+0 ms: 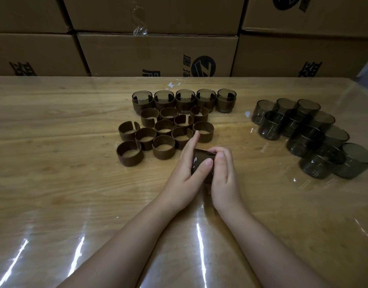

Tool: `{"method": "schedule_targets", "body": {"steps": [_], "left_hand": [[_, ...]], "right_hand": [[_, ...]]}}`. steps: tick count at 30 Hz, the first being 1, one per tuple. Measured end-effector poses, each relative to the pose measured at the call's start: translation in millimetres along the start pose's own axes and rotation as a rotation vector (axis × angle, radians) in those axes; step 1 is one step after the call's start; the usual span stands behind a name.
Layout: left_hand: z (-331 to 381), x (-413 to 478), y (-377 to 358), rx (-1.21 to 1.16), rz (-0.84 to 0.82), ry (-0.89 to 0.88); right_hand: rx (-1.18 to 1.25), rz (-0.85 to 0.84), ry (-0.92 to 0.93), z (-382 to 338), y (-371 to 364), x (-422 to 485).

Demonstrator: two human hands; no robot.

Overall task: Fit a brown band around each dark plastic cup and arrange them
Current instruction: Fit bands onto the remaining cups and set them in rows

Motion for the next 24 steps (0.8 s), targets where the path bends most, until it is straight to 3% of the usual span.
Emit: {"method": "schedule_targets", "body": {"steps": [6, 10, 19, 21, 24], "left_hand": [[2, -7, -12, 0.206, -0.110, -0.181], [0, -5, -12, 0.146, -0.113, -0.140], [-11, 6, 3, -0.186, 0.042, 0.143], [-11, 5, 5, -0.250, 0.063, 0.127], [-6, 1, 3, -0.093, 0.100, 0.012]], "right_hand": [[0.312, 0.150, -0.252, 8, 11, 10], [0.444, 0.176, -0.305, 10, 13, 11], [0.186, -0.098, -0.015, -1, 0, 3], [0.130, -0.139, 0.042, -2, -2, 1], [0.061, -0.146, 0.049, 0, -3, 1]]}}
Point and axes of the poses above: each hand's wrist, its own x-axis towards the middle knuckle, its own y-axis out of the back of the hand, z = x × y, the point moved 3 cm from there along x, towards the middle knuckle, and after that the axes turned 1 degree about z, right-handed, at the moved point
